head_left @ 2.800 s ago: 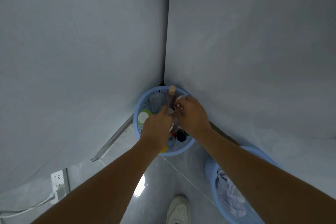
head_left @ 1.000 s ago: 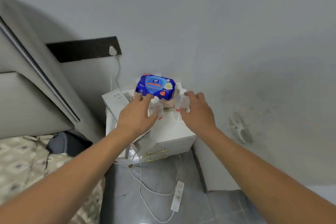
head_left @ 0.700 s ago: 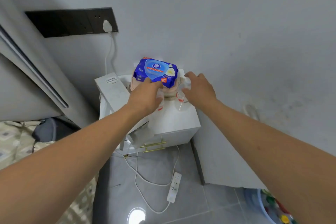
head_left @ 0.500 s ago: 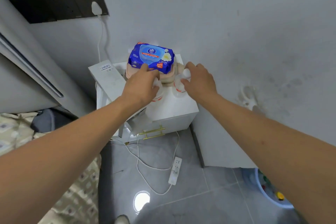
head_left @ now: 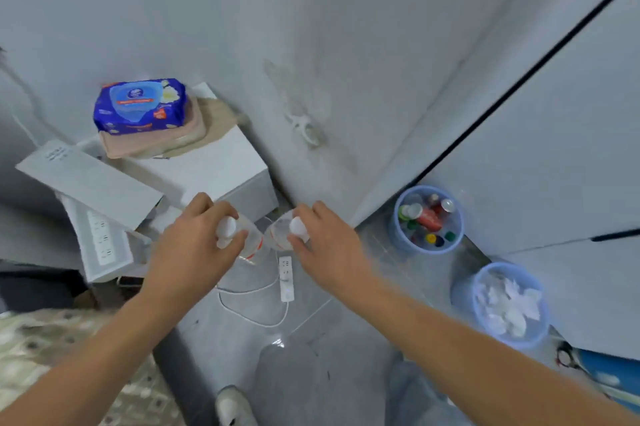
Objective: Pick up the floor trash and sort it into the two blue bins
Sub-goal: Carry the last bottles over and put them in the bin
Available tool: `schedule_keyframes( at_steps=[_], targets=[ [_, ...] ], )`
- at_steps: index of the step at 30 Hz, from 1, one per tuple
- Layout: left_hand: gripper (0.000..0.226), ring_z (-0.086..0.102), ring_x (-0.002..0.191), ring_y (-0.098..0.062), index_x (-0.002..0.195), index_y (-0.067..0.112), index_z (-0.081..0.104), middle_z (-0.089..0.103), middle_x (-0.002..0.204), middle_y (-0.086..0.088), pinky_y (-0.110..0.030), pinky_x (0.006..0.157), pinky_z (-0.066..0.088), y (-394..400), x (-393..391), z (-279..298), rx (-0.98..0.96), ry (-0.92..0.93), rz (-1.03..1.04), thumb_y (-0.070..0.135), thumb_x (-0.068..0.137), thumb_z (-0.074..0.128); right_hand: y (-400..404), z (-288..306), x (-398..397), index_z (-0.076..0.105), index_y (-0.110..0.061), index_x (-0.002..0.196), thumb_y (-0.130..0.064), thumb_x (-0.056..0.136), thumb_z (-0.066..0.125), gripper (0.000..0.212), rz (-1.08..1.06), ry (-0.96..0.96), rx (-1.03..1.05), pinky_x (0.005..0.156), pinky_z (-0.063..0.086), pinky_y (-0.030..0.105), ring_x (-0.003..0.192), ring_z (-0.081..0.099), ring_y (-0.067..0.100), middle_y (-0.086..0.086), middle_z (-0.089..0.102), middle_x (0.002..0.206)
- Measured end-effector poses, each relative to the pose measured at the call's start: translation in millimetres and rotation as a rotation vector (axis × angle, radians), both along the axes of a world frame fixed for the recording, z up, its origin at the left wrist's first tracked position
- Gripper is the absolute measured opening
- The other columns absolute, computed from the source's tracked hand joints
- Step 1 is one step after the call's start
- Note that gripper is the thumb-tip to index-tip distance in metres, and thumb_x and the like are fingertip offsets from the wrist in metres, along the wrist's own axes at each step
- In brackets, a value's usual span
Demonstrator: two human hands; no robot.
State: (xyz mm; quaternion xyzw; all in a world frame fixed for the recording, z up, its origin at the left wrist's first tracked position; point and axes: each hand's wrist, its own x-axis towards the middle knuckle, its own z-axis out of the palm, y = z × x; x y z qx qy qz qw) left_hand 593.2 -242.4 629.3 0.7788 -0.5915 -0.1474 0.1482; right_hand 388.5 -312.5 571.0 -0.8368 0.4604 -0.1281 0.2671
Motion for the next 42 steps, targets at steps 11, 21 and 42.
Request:
schedule_keyframes(
  at_steps=[11, 21, 42],
  targets=[
    [0.035, 0.054, 0.065, -0.013, 0.087, 0.034, 0.046, 0.045, 0.086, 0.012, -0.036, 0.058, 0.047, -59.3, -222.0, -56.0, 0.225, 0.148, -0.356, 0.042, 0.078, 0.079, -25.5, -45.2, -260.0, 0.052, -0.025, 0.114, -0.038, 0.093, 0.062, 0.027, -0.388, 0.109, 0.11, 0.073, 0.052, 0.042, 0.09, 0.062, 0.025, -0.003, 0.056, 0.109],
    [0.032, 0.056, 0.07, -0.025, 0.094, 0.027, 0.048, 0.047, 0.094, 0.004, -0.038, 0.062, 0.049, -231.7, -366.1, -150.8, 0.122, 0.17, -0.309, 0.031, 0.082, 0.077, -171.4, -128.9, -397.4, 0.048, -0.019, 0.1, -0.026, 0.089, 0.065, 0.021, -0.69, 0.067, 0.147, 0.065, 0.044, 0.038, 0.077, 0.056, 0.029, 0.006, 0.058, 0.091],
    [0.07, 0.066, 0.105, -0.03, 0.127, 0.021, 0.056, 0.062, 0.118, -0.01, -0.038, 0.062, 0.062, -293.6, -447.3, -355.5, 0.189, -0.305, -0.715, 0.037, 0.068, 0.09, -217.0, -321.3, -436.0, 0.046, -0.006, 0.123, -0.014, 0.084, 0.067, 0.045, -0.457, 0.124, 0.289, 0.068, 0.039, 0.03, 0.088, 0.061, 0.03, 0.013, 0.059, 0.104]
  ],
)
